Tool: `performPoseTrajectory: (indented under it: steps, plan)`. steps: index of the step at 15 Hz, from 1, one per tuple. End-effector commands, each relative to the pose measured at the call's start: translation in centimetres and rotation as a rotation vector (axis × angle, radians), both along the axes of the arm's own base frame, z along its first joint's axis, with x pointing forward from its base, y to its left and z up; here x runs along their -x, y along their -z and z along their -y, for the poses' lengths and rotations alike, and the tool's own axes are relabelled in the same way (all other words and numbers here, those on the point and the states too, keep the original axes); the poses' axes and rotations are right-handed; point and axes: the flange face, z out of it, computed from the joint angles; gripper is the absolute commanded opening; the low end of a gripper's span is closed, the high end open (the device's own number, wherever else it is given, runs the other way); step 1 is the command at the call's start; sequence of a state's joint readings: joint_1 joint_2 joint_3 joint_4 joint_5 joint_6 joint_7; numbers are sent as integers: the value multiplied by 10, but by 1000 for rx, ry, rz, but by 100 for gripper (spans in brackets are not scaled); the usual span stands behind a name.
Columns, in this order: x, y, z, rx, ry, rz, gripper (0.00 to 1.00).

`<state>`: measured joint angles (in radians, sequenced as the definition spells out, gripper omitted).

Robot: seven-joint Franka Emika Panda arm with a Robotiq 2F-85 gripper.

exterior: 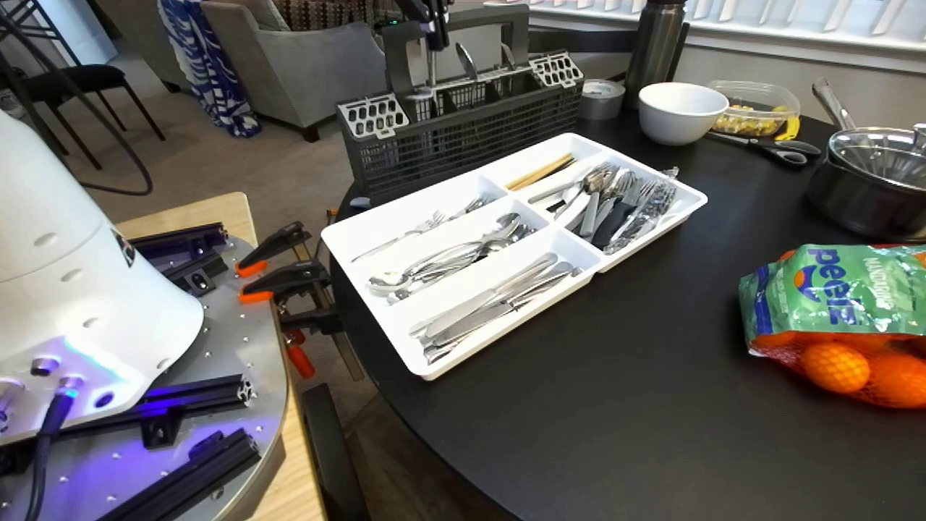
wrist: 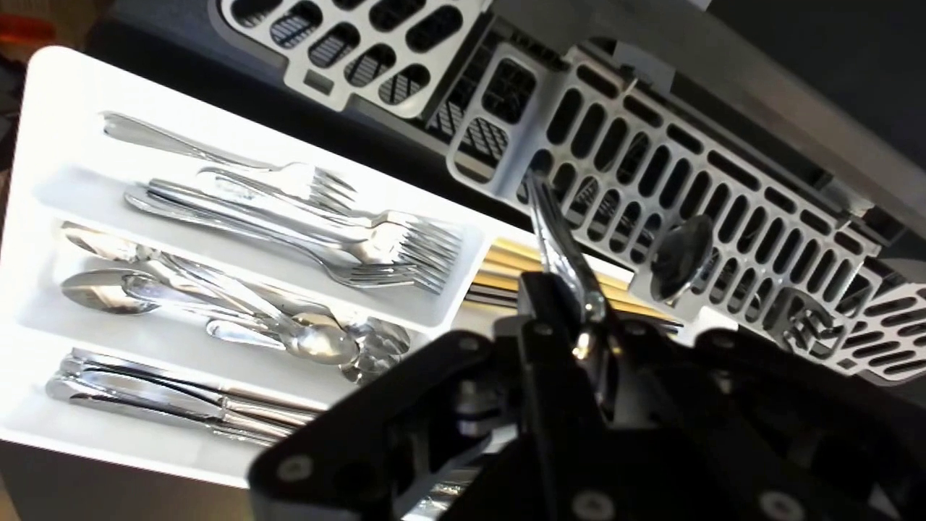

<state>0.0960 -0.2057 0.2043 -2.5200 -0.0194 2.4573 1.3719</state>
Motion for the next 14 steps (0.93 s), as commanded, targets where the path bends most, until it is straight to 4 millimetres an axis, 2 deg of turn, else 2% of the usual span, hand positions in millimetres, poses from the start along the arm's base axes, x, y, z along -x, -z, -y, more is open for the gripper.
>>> performPoseTrajectory:
  steps: [1, 5, 11, 14]
  plan:
    - [-2, -3, 3, -3, 8, 33, 3]
    - [-4, -1, 3, -52, 2, -2, 3]
    - [7, -35, -2, -178, 14, 4, 3]
    - [8, -40, 1, -144, 36, 21, 3]
